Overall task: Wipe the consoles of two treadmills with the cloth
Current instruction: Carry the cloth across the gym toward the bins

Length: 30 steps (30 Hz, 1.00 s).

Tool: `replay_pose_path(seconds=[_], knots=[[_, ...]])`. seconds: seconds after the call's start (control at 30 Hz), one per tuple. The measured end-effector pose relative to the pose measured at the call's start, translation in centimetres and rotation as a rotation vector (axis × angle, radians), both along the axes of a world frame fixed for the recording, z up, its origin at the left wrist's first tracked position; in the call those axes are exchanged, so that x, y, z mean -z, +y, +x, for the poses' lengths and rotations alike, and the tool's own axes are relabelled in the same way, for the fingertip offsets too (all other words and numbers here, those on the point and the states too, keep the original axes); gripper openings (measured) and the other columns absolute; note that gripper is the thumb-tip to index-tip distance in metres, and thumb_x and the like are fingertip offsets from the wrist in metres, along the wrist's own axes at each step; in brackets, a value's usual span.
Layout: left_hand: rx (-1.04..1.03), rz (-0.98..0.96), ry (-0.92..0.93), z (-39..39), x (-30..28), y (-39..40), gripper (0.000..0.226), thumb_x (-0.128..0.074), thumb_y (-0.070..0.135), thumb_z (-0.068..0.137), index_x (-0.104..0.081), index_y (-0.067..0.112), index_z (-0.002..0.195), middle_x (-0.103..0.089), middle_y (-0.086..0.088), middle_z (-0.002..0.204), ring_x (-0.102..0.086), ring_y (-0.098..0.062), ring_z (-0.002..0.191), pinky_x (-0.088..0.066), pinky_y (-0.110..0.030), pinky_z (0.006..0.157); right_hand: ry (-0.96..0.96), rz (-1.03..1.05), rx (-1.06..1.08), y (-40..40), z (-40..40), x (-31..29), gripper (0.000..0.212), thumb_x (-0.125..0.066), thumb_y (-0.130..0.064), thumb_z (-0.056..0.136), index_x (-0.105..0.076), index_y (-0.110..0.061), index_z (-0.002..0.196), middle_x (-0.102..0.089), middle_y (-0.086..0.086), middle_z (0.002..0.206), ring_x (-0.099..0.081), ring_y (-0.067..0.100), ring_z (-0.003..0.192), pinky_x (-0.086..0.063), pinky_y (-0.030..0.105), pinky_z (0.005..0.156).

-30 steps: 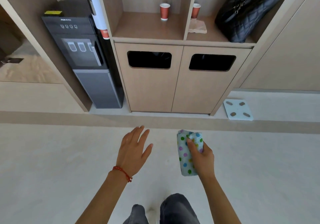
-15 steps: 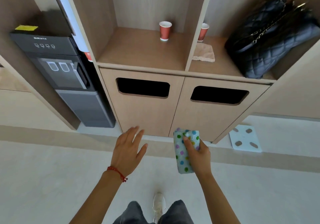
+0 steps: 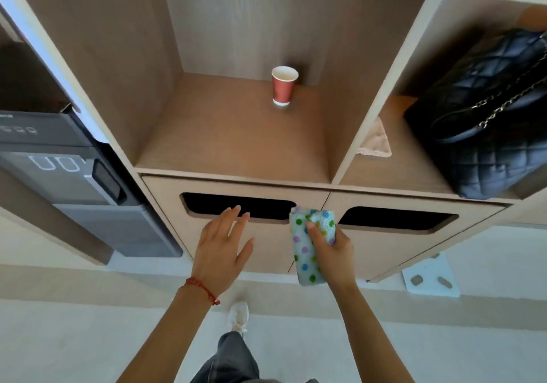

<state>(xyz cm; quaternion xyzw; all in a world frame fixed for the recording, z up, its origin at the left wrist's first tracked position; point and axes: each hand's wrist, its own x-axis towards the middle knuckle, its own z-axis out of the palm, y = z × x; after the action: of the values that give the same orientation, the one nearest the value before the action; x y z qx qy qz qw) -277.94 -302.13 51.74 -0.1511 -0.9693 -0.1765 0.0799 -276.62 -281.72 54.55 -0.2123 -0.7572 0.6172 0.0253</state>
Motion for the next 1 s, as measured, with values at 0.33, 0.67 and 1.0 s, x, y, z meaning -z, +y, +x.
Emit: replay_pose_path(seconds=[0.33, 0.67, 1.0], knots=[[0.082, -0.016, -0.038, -15.0, -0.8, -2.8, 0.068, -0.013, 0.050, 0.098, -0.058, 0.004, 0.120, -0.057, -0.017, 0.125, -0.055, -0.033, 0.112, -0.045, -0.047, 0.093, -0.061, 0.059, 0.088, -3.6, -13.5, -1.6, 0.023, -0.064, -0.037, 0.083, -0.058, -0.022, 0.067, -0.067, -0.003, 0.068, -0.066, 0.013, 0.063, -0.055, 0.028, 0.059], [0.004, -0.056, -0.140, -19.5, 0.5, -2.6, 0.070, -0.009, 0.048, 0.098, -0.062, 0.006, 0.116, -0.060, -0.016, 0.121, -0.058, -0.031, 0.111, -0.046, -0.049, 0.089, -0.166, 0.400, 0.122, -3.2, -20.8, 0.7, 0.039, -0.056, -0.058, 0.080, -0.059, -0.020, 0.087, -0.067, 0.000, 0.082, -0.067, 0.019, 0.074, -0.058, 0.036, 0.069], [-0.038, -0.070, -0.158, -21.5, 1.1, -2.4, 0.071, -0.008, 0.048, 0.099, -0.065, 0.007, 0.112, -0.062, -0.015, 0.118, -0.053, -0.028, 0.111, -0.043, -0.049, 0.093, -0.199, 0.539, 0.107, -3.2, -24.1, 0.9, 0.055, -0.043, -0.066, 0.083, -0.057, -0.016, 0.102, -0.068, 0.007, 0.095, -0.066, 0.026, 0.085, -0.055, 0.036, 0.075]])
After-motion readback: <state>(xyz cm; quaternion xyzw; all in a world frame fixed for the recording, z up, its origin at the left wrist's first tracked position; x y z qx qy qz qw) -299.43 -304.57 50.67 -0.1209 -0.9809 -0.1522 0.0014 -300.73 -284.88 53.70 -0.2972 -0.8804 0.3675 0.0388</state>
